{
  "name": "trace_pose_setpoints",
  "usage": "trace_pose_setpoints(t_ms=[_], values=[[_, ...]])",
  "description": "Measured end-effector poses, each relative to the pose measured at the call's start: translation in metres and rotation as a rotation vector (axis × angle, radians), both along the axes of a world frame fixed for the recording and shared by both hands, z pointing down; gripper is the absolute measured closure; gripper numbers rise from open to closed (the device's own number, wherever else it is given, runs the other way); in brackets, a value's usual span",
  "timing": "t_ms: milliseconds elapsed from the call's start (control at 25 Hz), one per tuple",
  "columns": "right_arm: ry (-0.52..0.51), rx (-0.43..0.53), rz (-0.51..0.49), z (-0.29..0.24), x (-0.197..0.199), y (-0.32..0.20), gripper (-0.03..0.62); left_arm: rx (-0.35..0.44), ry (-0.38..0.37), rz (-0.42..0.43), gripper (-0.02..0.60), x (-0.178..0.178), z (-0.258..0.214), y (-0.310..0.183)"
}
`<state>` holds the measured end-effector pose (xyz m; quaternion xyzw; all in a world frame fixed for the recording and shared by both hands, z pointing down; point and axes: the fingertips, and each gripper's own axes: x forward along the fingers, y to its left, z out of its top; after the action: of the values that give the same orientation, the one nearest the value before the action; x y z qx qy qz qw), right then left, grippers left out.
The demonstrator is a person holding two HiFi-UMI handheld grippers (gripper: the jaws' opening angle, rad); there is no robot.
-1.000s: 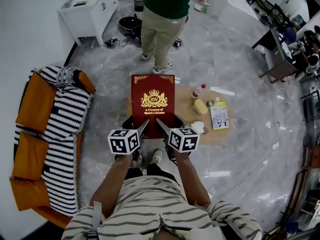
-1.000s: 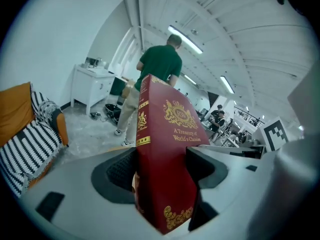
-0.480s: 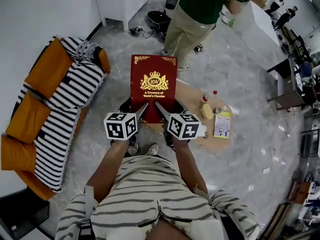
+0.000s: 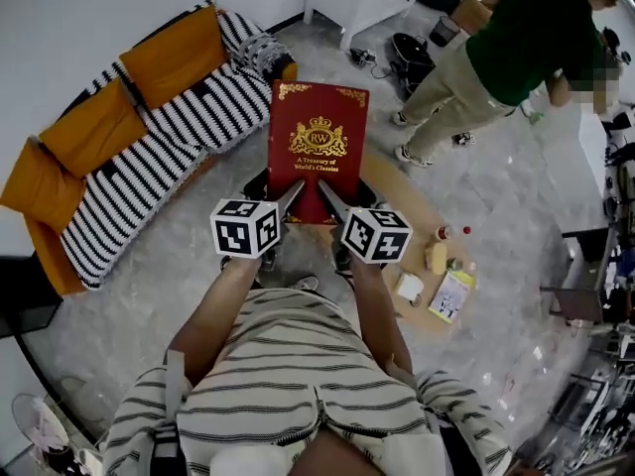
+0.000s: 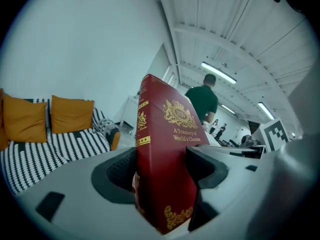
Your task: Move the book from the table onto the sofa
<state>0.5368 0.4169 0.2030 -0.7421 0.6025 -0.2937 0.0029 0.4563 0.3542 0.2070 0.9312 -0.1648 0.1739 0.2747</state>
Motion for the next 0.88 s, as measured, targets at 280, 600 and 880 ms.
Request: trace_pose_setpoints(t_ms=[280,600,880], values=[[0.008,0.005,-0.269,-0.005,-0.103,-0.095,0.249,-0.006,-0.005,-0.265,0.268,-0.117,-0.004,-0.071],[0.002,-0.005,-0.530,0.008,-0.235,-0.184,0.249,-0.021,-0.012,-0.529,0.268,-0.256,0.008,-0.135],[0.001,-0.020,-0.694,0.014,-0.353,-0.255,0.249,-0.036,-0.018,-0.688,0.268,-0.375,0.014,-0.188]])
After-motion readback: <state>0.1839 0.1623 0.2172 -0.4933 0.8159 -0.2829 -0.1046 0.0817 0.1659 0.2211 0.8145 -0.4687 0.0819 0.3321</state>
